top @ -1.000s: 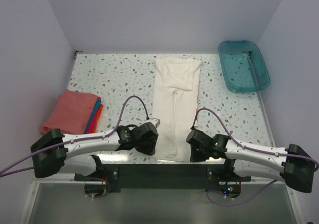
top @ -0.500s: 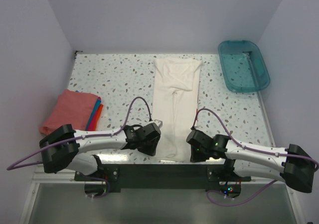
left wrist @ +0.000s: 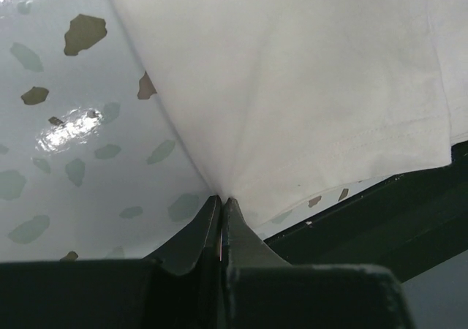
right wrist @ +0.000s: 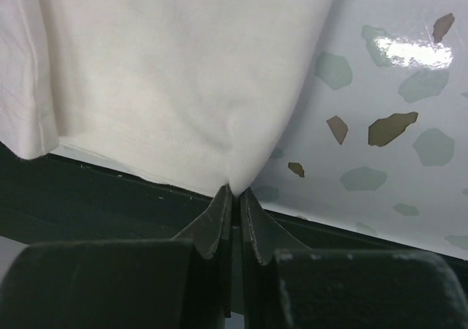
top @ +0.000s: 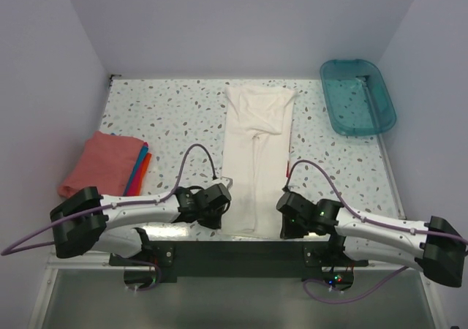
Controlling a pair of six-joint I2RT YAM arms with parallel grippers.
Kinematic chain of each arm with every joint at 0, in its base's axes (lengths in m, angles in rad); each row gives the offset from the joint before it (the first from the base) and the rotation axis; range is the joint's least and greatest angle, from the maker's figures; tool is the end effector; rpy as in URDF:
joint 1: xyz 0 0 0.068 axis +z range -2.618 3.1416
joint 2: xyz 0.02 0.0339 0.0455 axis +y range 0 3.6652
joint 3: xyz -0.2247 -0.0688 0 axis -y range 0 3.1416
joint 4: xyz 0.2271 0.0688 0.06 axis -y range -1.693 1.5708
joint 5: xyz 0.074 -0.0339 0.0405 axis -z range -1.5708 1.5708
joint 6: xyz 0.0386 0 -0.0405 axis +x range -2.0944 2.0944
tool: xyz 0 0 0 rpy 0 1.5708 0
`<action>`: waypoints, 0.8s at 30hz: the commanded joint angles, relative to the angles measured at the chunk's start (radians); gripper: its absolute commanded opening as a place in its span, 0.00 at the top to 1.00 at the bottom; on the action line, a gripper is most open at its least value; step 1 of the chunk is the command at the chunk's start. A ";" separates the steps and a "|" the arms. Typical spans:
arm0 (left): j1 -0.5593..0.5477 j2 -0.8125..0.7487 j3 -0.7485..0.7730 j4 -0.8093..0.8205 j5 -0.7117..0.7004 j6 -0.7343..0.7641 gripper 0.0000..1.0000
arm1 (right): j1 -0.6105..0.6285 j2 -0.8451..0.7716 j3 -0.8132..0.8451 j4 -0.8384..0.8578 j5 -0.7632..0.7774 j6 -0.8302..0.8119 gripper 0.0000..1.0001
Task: Fold and stack the t-shirts
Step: Fold the tshirt
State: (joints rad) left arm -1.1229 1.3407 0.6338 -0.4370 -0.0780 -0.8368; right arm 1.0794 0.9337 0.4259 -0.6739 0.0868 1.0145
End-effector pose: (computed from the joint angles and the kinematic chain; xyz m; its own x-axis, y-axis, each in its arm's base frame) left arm 0.1010 -0.2033 0.1280 -0.9209 0.2074 -0.3300 0.2999 0.9179 -0.2599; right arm 0.0768 0.1365 0.1321 -0.9633 -0.0069 -0.2684 -0.0849 0.9563 0.2798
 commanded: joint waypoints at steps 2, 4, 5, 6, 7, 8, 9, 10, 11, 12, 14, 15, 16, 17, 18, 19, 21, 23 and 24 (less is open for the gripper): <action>-0.009 -0.087 -0.049 -0.019 -0.022 -0.054 1.00 | 0.004 -0.062 -0.021 -0.049 0.016 0.041 0.99; -0.009 -0.098 -0.080 -0.006 -0.011 -0.065 1.00 | 0.005 -0.078 -0.027 -0.058 0.016 0.047 1.00; -0.009 -0.110 -0.091 -0.002 -0.006 -0.073 1.00 | 0.004 -0.093 -0.030 -0.056 0.011 0.045 1.00; -0.009 -0.117 -0.114 0.006 0.000 -0.079 1.00 | 0.004 -0.098 -0.032 -0.056 0.007 0.047 1.00; -0.009 -0.124 -0.126 0.021 0.009 -0.084 1.00 | 0.004 -0.105 -0.035 -0.053 0.002 0.047 1.00; -0.009 -0.138 -0.138 0.026 0.014 -0.091 1.00 | 0.004 -0.113 -0.033 -0.041 -0.002 0.044 1.00; -0.009 -0.146 -0.154 0.032 0.017 -0.093 1.00 | 0.004 -0.133 -0.033 -0.033 -0.005 0.042 1.00; -0.009 -0.167 -0.157 0.040 0.021 -0.093 1.00 | 0.005 -0.145 -0.027 -0.026 -0.007 0.039 1.00; -0.009 -0.178 -0.154 0.035 0.014 -0.091 1.00 | 0.005 -0.159 -0.019 -0.018 0.001 0.035 1.00; -0.009 -0.192 -0.132 0.018 0.001 -0.091 1.00 | 0.005 -0.177 0.014 -0.019 0.016 0.027 1.00; -0.003 -0.218 -0.097 0.001 -0.051 -0.070 1.00 | 0.005 -0.174 0.066 -0.050 0.094 0.001 1.00; 0.006 -0.216 -0.050 -0.021 -0.069 -0.058 1.00 | 0.005 -0.167 0.127 -0.064 0.119 -0.016 1.00; 0.037 -0.206 -0.027 -0.031 -0.103 -0.030 1.00 | 0.005 -0.127 0.161 -0.078 0.207 -0.034 1.00; 0.061 -0.196 -0.004 -0.029 -0.106 -0.009 1.00 | 0.002 -0.099 0.198 -0.104 0.249 -0.071 1.00; 0.090 -0.189 0.038 -0.019 -0.100 0.014 1.00 | 0.001 -0.067 0.273 -0.118 0.287 -0.086 1.00; 0.151 -0.173 0.058 -0.010 -0.089 0.033 1.00 | -0.015 0.010 0.313 -0.125 0.322 -0.108 1.00; 0.220 -0.152 0.111 0.038 -0.097 0.083 1.00 | -0.080 0.088 0.406 -0.118 0.372 -0.177 1.00; 0.270 -0.097 0.159 0.056 -0.111 0.108 1.00 | -0.166 0.167 0.439 -0.031 0.337 -0.265 1.00; 0.294 -0.075 0.206 0.084 -0.102 0.113 1.00 | -0.214 0.184 0.453 0.008 0.283 -0.292 1.00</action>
State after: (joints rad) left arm -0.8890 1.2160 0.7383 -0.4320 -0.1448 -0.7979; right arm 0.9672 1.0561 0.8249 -0.7380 0.3264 0.8631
